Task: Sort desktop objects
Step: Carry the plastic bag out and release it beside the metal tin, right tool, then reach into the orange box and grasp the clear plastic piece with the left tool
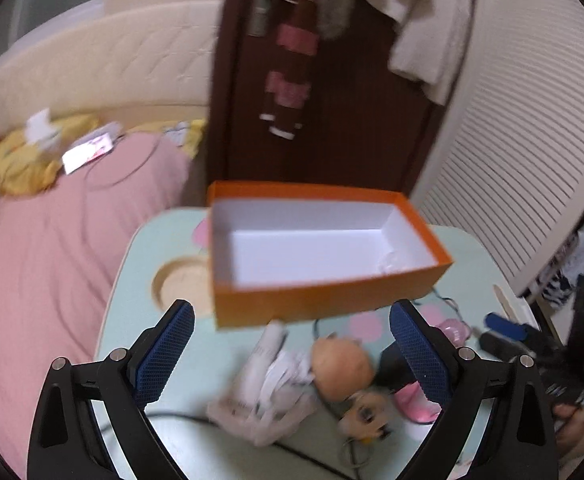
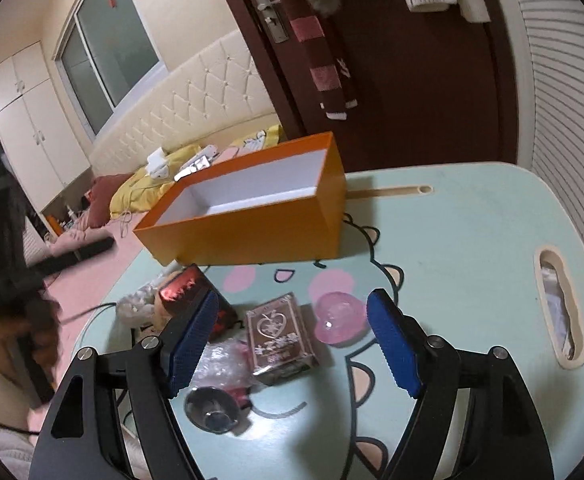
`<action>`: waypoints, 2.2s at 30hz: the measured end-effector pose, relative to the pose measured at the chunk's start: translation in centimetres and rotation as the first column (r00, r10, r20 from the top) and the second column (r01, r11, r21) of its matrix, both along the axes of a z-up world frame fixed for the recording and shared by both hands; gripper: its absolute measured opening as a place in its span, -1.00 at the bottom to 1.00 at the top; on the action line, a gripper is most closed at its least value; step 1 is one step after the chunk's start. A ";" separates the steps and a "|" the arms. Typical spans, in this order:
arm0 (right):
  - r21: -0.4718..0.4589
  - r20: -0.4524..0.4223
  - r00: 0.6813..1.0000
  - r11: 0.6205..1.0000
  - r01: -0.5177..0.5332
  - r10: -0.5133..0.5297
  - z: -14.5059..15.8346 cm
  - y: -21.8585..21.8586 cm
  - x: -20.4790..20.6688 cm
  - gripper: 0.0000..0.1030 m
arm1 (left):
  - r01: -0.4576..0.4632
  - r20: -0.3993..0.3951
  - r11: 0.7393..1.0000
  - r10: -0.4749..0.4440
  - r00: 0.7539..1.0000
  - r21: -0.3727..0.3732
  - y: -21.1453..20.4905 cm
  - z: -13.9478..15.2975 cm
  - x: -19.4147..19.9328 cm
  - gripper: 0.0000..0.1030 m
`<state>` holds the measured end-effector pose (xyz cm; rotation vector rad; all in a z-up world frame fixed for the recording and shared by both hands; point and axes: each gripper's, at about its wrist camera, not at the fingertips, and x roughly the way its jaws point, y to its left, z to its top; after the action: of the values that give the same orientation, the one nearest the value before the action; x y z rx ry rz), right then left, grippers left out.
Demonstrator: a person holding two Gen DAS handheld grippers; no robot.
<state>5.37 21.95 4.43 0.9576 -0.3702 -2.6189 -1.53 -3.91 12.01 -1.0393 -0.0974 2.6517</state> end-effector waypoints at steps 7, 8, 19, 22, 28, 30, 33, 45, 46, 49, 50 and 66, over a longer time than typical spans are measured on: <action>-0.059 0.025 0.999 0.998 -0.019 0.020 -0.5 0.5 -0.1 0.50 | 0.163 0.160 0.986 -0.168 0.973 0.046 4.3 3.7 -6.9 0.73; -0.073 0.039 0.999 0.997 -0.021 0.024 -0.6 0.7 -0.2 0.50 | 0.192 0.189 0.980 -0.198 0.962 0.051 5.4 3.6 -8.0 0.73; -0.151 0.086 0.996 0.989 -0.004 0.017 -1.2 1.9 -0.6 0.50 | 0.295 0.381 0.954 -0.254 0.889 -0.052 12.7 -3.2 -14.4 0.50; -0.154 0.093 0.995 0.988 -0.005 0.019 -1.3 2.0 -0.6 0.50 | 0.333 0.406 0.939 -0.273 0.872 -0.083 13.9 -4.4 -14.8 0.49; -0.131 0.121 0.992 0.991 0.036 -0.020 -1.8 2.4 -1.0 0.50 | 0.419 0.447 0.902 -0.333 0.830 -0.106 15.4 -6.0 -14.7 0.34; -0.129 0.129 0.991 0.990 0.051 -0.034 -2.0 2.6 -1.2 0.50 | 0.437 0.456 0.893 -0.348 0.819 -0.104 15.7 -6.5 -14.9 0.33; -0.137 0.139 0.989 0.989 0.062 -0.043 -2.2 3.0 -1.3 0.50 | 0.449 0.462 0.887 -0.354 0.813 -0.110 15.9 -7.0 -15.3 0.28; -0.161 0.170 0.985 0.985 0.065 -0.037 -2.8 3.5 -1.7 0.50 | 0.556 0.509 0.823 -0.431 0.745 -0.116 16.8 -8.2 -16.0 0.10; -0.161 0.170 0.985 0.985 0.066 -0.038 -2.8 3.5 -1.7 0.50 | 0.554 0.513 0.823 -0.423 0.746 -0.127 16.8 -8.1 -16.0 0.10; -0.158 0.171 0.985 0.985 0.066 -0.038 -2.8 3.5 -1.8 0.50 | 0.536 0.480 0.817 -0.390 0.786 -0.212 16.5 -7.2 -15.7 0.07; -0.158 0.172 0.984 0.985 0.066 -0.039 -2.8 3.4 -1.8 0.50 | 0.523 0.462 0.817 -0.376 0.803 -0.242 16.4 -6.8 -15.7 0.03; -0.164 0.175 0.984 0.984 0.066 -0.036 -2.8 3.1 -1.6 0.50 | 0.563 0.545 0.822 -0.435 0.717 -0.084 18.0 -8.0 -15.8 -0.31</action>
<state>3.81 25.08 1.68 1.1314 -0.6573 -2.5072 -17.29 14.08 4.05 -1.5645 0.3722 1.8724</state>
